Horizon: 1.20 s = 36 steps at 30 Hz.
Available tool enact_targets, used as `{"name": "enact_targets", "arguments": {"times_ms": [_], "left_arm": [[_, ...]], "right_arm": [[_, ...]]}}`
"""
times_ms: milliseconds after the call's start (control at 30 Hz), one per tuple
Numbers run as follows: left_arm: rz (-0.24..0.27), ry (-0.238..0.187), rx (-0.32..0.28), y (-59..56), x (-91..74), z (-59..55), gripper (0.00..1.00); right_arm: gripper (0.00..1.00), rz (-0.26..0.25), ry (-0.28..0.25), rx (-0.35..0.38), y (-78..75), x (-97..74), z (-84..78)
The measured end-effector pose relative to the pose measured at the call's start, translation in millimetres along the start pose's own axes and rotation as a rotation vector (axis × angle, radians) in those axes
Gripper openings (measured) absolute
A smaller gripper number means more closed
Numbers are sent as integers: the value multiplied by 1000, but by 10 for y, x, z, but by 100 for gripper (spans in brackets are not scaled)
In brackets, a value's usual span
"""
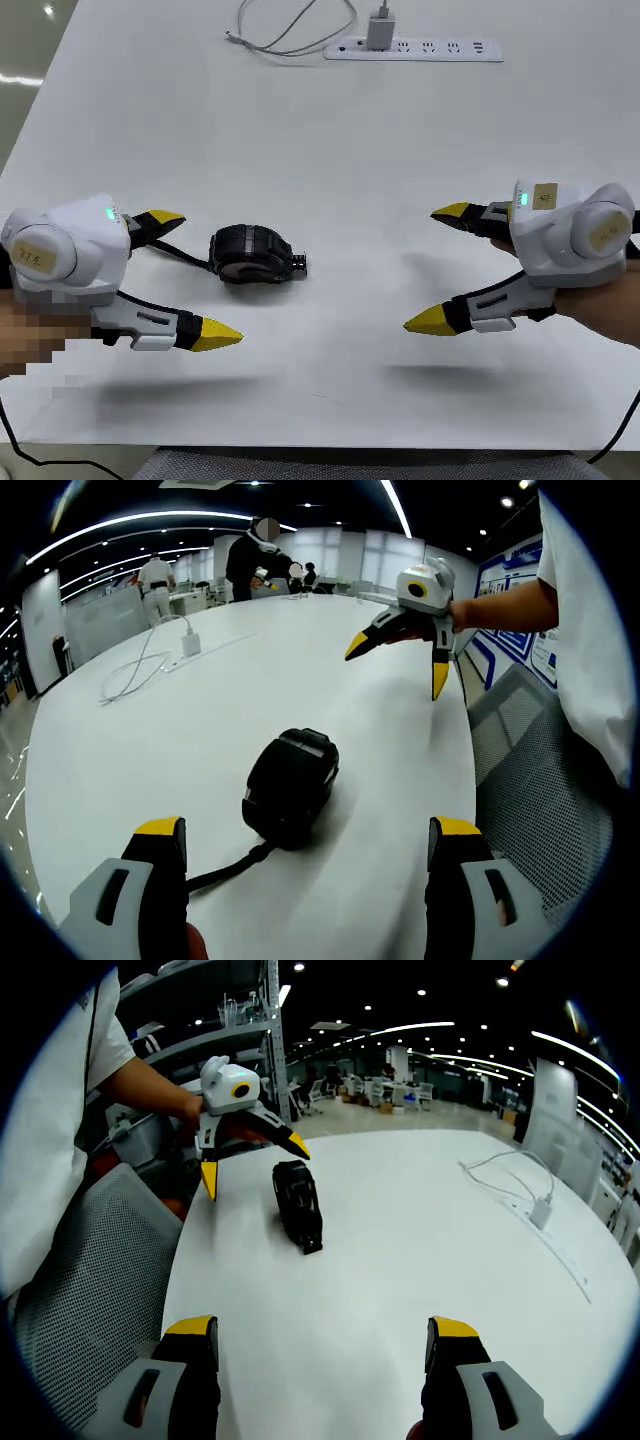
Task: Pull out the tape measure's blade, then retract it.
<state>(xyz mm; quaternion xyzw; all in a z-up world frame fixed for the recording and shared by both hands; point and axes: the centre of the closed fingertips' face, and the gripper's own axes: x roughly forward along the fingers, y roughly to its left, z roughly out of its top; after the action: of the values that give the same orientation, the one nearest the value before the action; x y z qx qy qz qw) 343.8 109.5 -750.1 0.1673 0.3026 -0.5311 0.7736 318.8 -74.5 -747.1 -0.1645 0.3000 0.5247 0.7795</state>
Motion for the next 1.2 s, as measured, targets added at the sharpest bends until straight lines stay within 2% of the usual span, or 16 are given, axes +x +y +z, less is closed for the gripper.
{"name": "enact_targets", "arguments": {"times_ms": [167,600,800,900,1200], "left_arm": [[-13,17,21,27,58,-10,94],[-49,46,44,68,200,-7,90],[-74,76,58,71,247,-40,80],[-76,94,68,95,263,-68,71],[-91,103,89,131,272,-96,52]], "right_arm": [[83,20,5,-17,-22,113,23],[82,60,1,-8,-89,349,53],[82,81,2,-11,-75,455,87],[82,89,1,-13,-67,497,106],[81,111,-4,-12,-40,598,145]]}}
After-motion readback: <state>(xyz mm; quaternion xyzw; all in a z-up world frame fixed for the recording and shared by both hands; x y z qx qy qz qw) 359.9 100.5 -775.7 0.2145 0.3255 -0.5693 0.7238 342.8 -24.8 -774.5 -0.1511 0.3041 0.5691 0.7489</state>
